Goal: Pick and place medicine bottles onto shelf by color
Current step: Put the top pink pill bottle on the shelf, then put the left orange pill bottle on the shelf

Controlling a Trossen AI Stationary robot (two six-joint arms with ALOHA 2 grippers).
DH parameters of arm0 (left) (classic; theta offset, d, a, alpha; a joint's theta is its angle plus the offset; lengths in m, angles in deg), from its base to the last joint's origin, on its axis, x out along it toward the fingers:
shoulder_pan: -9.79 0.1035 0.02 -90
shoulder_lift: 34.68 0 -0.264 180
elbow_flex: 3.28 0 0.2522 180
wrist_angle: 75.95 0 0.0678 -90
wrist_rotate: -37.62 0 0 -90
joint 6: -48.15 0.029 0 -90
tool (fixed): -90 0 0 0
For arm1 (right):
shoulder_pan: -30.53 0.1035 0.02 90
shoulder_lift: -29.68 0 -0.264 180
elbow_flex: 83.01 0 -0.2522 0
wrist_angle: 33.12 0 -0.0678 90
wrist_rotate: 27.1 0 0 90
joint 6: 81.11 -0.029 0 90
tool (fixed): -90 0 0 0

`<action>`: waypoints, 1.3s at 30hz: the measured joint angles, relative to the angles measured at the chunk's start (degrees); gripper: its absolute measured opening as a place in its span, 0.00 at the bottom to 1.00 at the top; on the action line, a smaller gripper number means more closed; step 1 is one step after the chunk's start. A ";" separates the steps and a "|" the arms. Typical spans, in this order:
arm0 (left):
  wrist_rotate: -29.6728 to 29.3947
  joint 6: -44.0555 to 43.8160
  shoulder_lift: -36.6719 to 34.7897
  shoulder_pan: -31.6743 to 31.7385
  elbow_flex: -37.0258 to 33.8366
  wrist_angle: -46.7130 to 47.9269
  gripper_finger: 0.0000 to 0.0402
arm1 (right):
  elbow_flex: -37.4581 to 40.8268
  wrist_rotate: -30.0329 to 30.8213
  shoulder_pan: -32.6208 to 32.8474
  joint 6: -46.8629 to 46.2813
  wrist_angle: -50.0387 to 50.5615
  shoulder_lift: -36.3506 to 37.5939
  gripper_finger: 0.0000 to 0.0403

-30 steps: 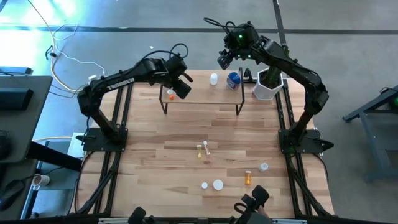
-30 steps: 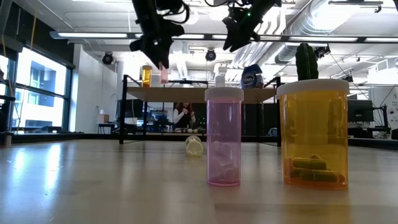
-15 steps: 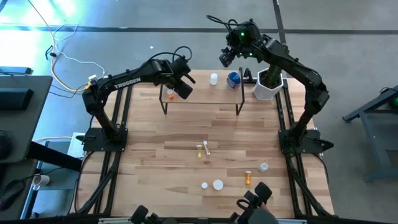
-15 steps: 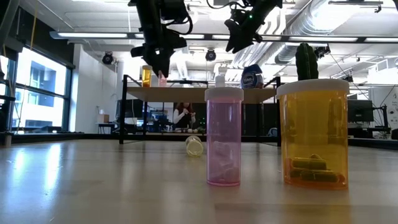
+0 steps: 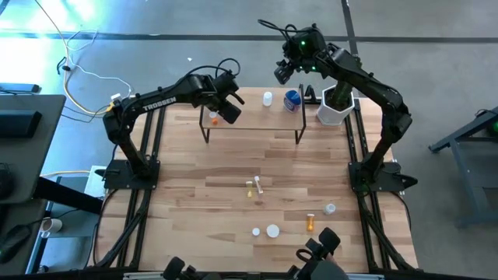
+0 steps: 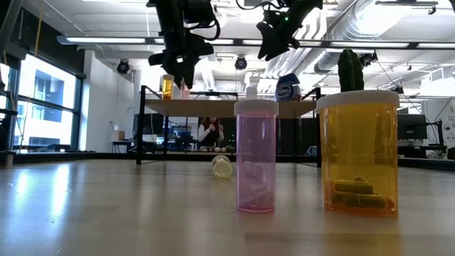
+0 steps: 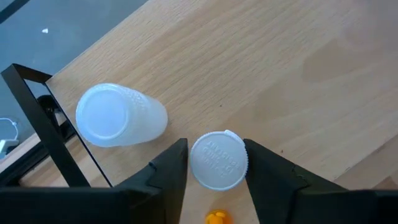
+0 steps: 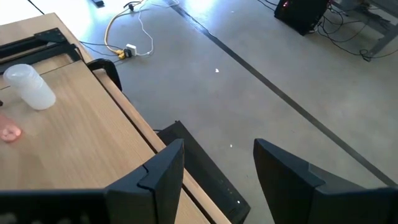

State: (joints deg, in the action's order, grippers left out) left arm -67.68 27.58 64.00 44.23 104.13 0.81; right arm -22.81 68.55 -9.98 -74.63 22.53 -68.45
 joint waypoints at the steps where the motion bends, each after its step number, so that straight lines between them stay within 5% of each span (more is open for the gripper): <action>1: 0.01 0.13 0.01 0.00 0.00 -0.02 0.38 | 0.00 0.00 0.00 0.00 0.00 0.00 0.46; 10: 2.24 0.16 -0.13 0.44 0.00 -0.16 0.52 | 0.00 0.00 0.00 0.00 0.00 0.00 0.46; 39: 2.83 1.25 -3.86 -1.98 11.14 14.28 0.53 | 0.00 -2.71 0.42 -3.13 12.09 4.72 0.46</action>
State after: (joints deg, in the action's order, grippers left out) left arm -64.85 28.83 60.15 42.25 115.27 15.09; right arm -22.81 65.84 -9.56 -77.76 34.62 -63.72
